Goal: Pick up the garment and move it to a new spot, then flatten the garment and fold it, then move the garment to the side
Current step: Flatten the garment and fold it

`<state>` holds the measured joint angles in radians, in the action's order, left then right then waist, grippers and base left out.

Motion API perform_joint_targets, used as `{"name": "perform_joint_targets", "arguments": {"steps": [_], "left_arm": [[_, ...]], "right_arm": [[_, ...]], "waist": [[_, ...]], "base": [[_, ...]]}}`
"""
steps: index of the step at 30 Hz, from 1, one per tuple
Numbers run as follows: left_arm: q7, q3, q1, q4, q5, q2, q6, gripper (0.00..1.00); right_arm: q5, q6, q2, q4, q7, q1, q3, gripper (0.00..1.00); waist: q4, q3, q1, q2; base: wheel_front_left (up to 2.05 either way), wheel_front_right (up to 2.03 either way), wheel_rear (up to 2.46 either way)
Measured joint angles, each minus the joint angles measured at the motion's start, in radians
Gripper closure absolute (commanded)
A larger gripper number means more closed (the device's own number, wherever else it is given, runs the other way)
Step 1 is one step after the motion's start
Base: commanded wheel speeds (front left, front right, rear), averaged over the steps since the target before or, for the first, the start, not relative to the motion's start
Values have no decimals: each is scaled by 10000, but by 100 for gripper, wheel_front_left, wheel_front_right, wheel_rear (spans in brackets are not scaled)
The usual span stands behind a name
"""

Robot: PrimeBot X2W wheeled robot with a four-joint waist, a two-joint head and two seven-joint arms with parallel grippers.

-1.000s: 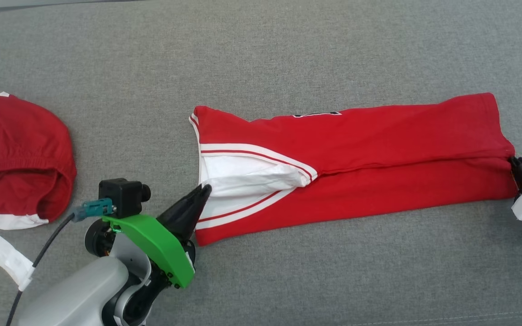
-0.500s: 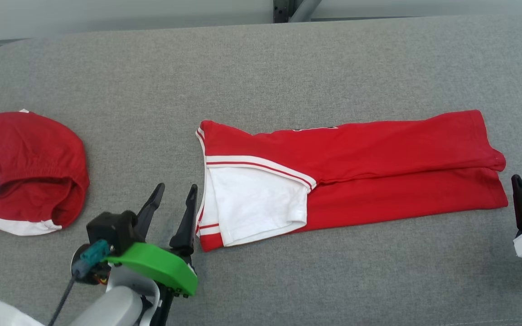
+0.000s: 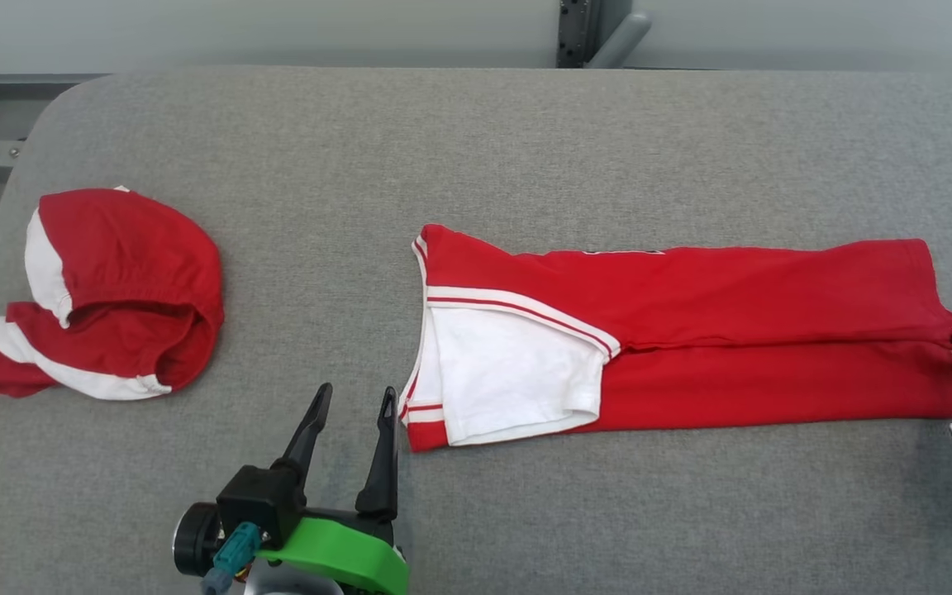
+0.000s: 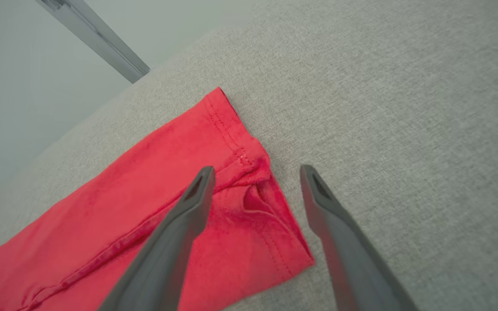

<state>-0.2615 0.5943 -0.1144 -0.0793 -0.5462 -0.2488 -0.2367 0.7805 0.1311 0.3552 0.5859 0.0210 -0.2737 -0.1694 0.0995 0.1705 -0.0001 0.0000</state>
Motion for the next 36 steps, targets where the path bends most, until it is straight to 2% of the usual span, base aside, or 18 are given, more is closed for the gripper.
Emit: {"name": "perform_joint_targets", "arguments": {"steps": [11, 12, 13, 14, 15, 16, 24, 32, 36], "left_arm": [[-2, -755, 270, -589, 917, 878, 938, 0], [-6, -823, 272, -617, 965, 938, 997, 0], [-8, -895, 273, -648, 1026, 1005, 1068, 0], [-8, -966, 276, -667, 1060, 1062, 1133, 0], [-8, -1051, 285, -685, 1114, 1106, 1183, 0], [-8, -1112, 306, -698, 1150, 1147, 1231, 0], [-8, -1532, 348, -884, 1507, 1358, 1570, 0], [-8, -1674, 402, -1047, 1776, 1413, 1781, 0], [-10, -1701, 422, -1143, 1818, 1432, 1879, 0]], "right_arm": [[-692, -2, 477, 2251, 913, -1053, 36, 0], [-706, -2, 485, 2324, 997, -1100, 75, 14], [-708, -2, 500, 2357, 1080, -1142, 140, 45], [-709, -2, 508, 2397, 1129, -1194, 174, 62], [-723, -4, 514, 2405, 1214, -1223, 242, 85], [-729, -4, 508, 2401, 1246, -1251, 293, 100], [-825, 12, 594, 2429, 1011, -1406, 514, 100], [-1034, 8, 1473, 2387, 830, -1672, 483, 100], [-702, 2, 1638, 1691, 951, -1749, 573, 100]], "waist": [[731, 113, 0, 0], [746, 142, 0, 0], [756, 169, 0, 0], [759, 191, 0, 0], [752, 207, 0, 0], [735, 216, 0, 0], [451, 229, 0, 0], [-17, 123, 0, 0], [-221, 26, 0, 0]], "base": [[0, 0, 0], [0, 0, 0], [0, 0, 0], [0, 0, 0], [0, 0, 0], [0, 0, 0], [0, 0, 0], [0, 0, 0], [0, 0, 0]]}}
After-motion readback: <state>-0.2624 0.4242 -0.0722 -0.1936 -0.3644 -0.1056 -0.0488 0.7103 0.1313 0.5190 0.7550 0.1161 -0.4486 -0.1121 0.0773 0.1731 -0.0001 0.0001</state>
